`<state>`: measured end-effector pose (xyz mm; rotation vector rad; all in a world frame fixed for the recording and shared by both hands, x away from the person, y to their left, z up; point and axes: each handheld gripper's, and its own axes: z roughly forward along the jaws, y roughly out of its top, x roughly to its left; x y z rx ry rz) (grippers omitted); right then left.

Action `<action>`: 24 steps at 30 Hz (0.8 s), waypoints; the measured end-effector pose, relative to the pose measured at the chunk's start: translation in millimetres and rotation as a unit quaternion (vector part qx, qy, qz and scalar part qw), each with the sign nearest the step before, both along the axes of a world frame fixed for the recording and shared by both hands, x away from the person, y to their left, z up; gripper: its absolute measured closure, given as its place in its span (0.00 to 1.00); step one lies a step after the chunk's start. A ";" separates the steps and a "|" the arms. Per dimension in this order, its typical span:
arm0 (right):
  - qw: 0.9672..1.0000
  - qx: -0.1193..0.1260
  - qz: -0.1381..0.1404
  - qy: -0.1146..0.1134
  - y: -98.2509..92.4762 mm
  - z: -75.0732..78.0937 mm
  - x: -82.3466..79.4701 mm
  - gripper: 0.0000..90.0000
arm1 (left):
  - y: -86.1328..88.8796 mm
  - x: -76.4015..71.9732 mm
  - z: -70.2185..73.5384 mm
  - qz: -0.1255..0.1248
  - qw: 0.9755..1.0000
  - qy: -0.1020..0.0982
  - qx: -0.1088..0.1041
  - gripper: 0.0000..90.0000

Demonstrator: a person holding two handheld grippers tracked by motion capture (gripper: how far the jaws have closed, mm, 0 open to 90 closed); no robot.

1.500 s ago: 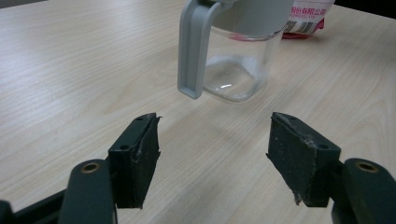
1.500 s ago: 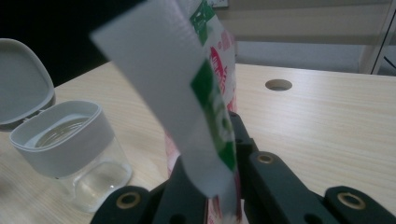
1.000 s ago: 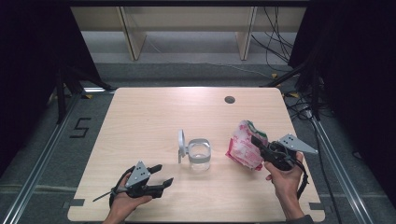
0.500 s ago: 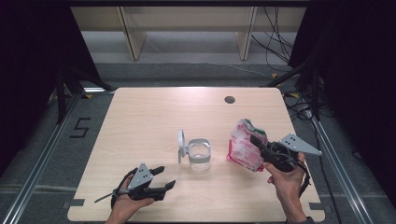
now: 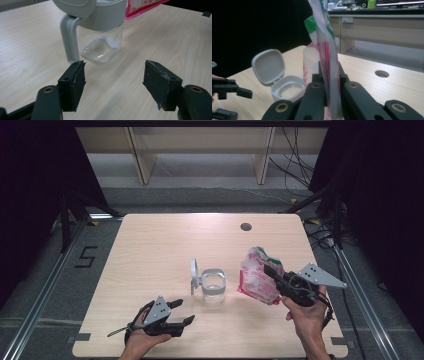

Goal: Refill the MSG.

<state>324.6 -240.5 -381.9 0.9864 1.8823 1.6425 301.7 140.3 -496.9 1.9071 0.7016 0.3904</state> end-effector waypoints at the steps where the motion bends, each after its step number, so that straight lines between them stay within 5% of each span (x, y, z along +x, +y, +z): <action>1: 1.000 0.000 0.000 0.000 0.0 0.0 0.0 1.00 | -3.7 0.3 0.0 -0.006 1.000 0.003 -0.006 0.37; 9: 0.999 -0.008 0.037 -0.021 14.0 11.4 -8.8 1.00 | -30.8 -1.5 0.7 -0.026 1.000 -0.009 0.011 0.37; 22: 0.998 0.003 0.064 -0.010 29.0 10.7 -14.4 1.00 | -78.5 8.3 -1.9 -0.036 0.999 -0.023 0.022 0.37; 24: 0.998 -0.014 0.068 -0.011 30.8 11.3 -15.1 1.00 | -85.2 8.8 -1.6 -0.036 0.999 -0.026 0.024 0.38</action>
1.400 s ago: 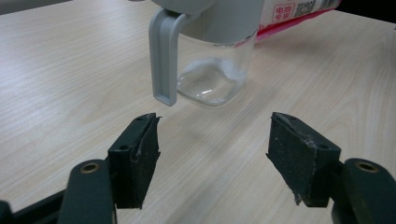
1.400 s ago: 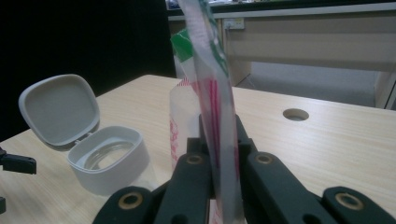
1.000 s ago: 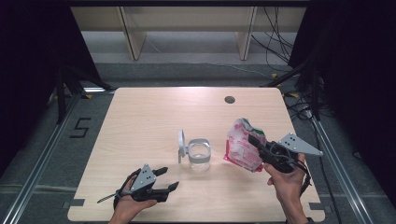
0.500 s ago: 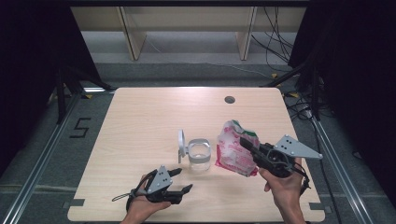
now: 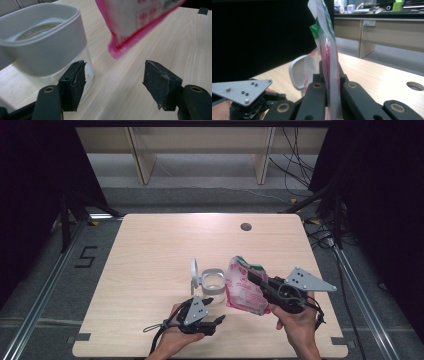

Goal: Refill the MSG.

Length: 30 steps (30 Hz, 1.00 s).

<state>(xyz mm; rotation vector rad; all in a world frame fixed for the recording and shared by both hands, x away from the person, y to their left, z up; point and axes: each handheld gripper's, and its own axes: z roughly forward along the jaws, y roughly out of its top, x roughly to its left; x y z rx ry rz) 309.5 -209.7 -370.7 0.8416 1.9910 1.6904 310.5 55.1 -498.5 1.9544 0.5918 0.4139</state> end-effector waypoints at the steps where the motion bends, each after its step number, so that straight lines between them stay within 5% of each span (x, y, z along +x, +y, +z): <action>1: 1.000 0.000 0.000 0.000 0.0 0.0 0.0 1.00 | -2.8 0.5 -0.3 -0.002 1.000 0.003 -0.002 0.38; 6: 1.000 0.001 -0.009 -0.008 3.5 -4.3 -1.2 1.00 | -13.8 3.9 -3.1 -0.005 1.000 0.015 -0.008 0.38; 9: 1.000 0.001 -0.003 0.007 3.0 -4.9 -0.5 1.00 | -18.0 1.3 -4.1 -0.012 1.000 0.012 -0.004 0.38; 12: 1.000 -0.004 0.003 -0.006 5.3 -5.5 1.1 1.00 | -21.4 0.7 -5.1 -0.018 1.000 0.013 0.005 0.38; 18: 1.000 0.019 0.002 0.008 6.8 -1.2 -1.9 1.00 | -32.1 1.9 -6.3 -0.014 1.000 0.006 0.014 0.36; 19: 1.000 0.006 0.008 -0.003 5.4 1.4 -1.0 1.00 | -34.4 2.1 -6.8 -0.015 1.000 0.009 0.013 0.36; 23: 1.000 0.014 0.010 -0.018 8.6 7.7 -4.1 1.00 | -42.0 1.1 -6.5 -0.017 1.000 -0.004 0.024 0.38; 30: 1.000 0.016 0.019 -0.006 11.4 11.5 -6.6 1.00 | -45.5 0.2 -4.2 -0.006 0.999 -0.031 0.005 0.63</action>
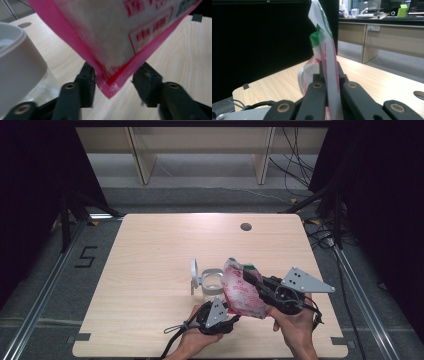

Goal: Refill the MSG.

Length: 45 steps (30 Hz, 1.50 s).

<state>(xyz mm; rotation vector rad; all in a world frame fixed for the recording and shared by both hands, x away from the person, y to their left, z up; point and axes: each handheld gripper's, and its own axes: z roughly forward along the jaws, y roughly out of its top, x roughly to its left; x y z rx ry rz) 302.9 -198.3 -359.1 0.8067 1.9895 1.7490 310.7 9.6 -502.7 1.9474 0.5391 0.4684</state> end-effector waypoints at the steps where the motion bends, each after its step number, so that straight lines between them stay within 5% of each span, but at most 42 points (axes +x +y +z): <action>1: 1.000 0.004 -0.005 -0.005 0.8 -0.5 1.0 1.00 | -1.0 -1.4 -0.3 0.000 1.000 -0.002 -0.002 0.71; 2: 1.000 -0.001 -0.004 -0.019 0.3 -0.4 2.9 1.00 | -0.3 -1.4 0.7 0.005 1.000 -0.017 0.005 0.73; 5: 1.000 0.002 -0.006 -0.001 0.1 0.5 2.0 1.00 | -1.0 -1.8 0.6 0.008 1.000 -0.009 -0.006 0.79; 6: 1.000 0.007 -0.010 0.005 -0.3 1.7 1.6 1.00 | -2.0 -2.9 2.3 0.010 1.000 -0.024 0.003 0.82; 8: 1.000 0.008 -0.007 -0.013 -0.4 3.0 4.9 1.00 | -5.4 -5.5 2.7 0.010 1.000 -0.021 -0.007 0.84; 11: 1.000 0.006 -0.012 0.000 -0.4 5.4 5.1 1.00 | -6.6 -5.5 4.7 0.010 1.000 -0.024 -0.002 0.85; 12: 1.000 0.001 -0.015 -0.018 -1.2 5.8 8.4 1.00 | -9.7 -5.4 4.8 0.014 1.000 -0.020 -0.008 0.85; 13: 1.000 0.004 -0.013 0.002 -0.6 7.0 9.8 1.00 | -10.0 -4.7 5.2 0.015 1.000 -0.024 -0.004 0.86; 16: 1.000 -0.002 -0.021 -0.011 -1.2 7.5 14.9 1.00 | -16.0 -2.1 4.0 0.026 1.000 -0.007 -0.015 0.86; 19: 1.000 0.002 -0.027 0.005 -1.7 7.8 23.4 1.00 | -20.1 -2.0 4.2 0.038 0.999 -0.013 -0.016 0.87; 22: 0.999 0.000 -0.030 0.017 -1.2 7.8 29.9 1.00 | -24.2 -2.8 2.5 0.058 0.998 0.010 -0.026 0.87; 23: 0.999 0.000 -0.030 0.017 -1.2 7.8 29.9 1.00 | -24.2 0.0 2.9 0.052 0.998 -0.001 -0.023 0.87; 29: 1.000 -0.010 -0.026 0.013 6.6 7.6 38.2 1.00 | -25.8 2.6 1.9 0.063 0.998 0.006 -0.025 0.87; 40: 0.999 -0.020 -0.024 0.015 19.2 13.8 45.3 1.00 | -33.6 1.6 -3.0 0.092 0.993 0.005 -0.079 0.87; 45: 1.000 -0.022 -0.017 0.014 19.8 14.0 47.7 1.00 | -32.1 0.8 -2.3 0.102 0.992 0.009 -0.080 0.87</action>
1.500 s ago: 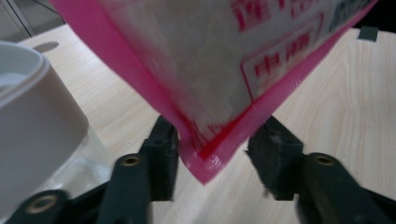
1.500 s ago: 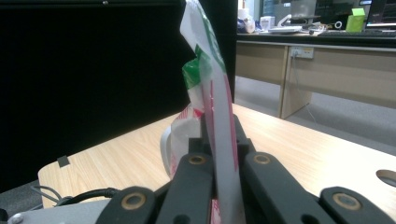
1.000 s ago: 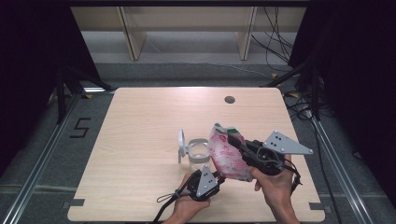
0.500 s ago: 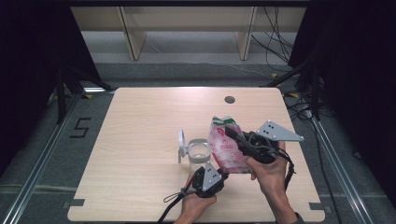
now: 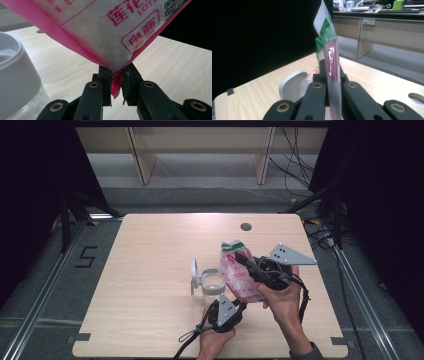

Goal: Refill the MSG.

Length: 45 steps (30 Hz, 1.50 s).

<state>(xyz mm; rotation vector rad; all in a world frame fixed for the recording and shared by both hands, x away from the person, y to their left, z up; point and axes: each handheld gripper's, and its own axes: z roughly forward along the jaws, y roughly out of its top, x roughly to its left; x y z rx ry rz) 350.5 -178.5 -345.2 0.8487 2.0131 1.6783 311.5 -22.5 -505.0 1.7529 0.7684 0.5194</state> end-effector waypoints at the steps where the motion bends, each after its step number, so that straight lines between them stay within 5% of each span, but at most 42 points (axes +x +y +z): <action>1: 1.000 0.004 -0.004 0.003 1.0 0.1 -0.3 1.00 | -0.1 0.2 -0.2 0.001 1.000 0.002 -0.004 0.88; 17: 0.999 -0.046 -0.003 0.012 17.9 -0.4 11.6 1.00 | -9.3 1.9 -6.0 -0.006 0.999 0.008 -0.033 0.88; 45: 0.996 -0.086 0.003 0.026 37.4 -1.8 22.7 1.00 | -15.5 6.9 -9.3 0.005 0.999 0.008 -0.046 0.88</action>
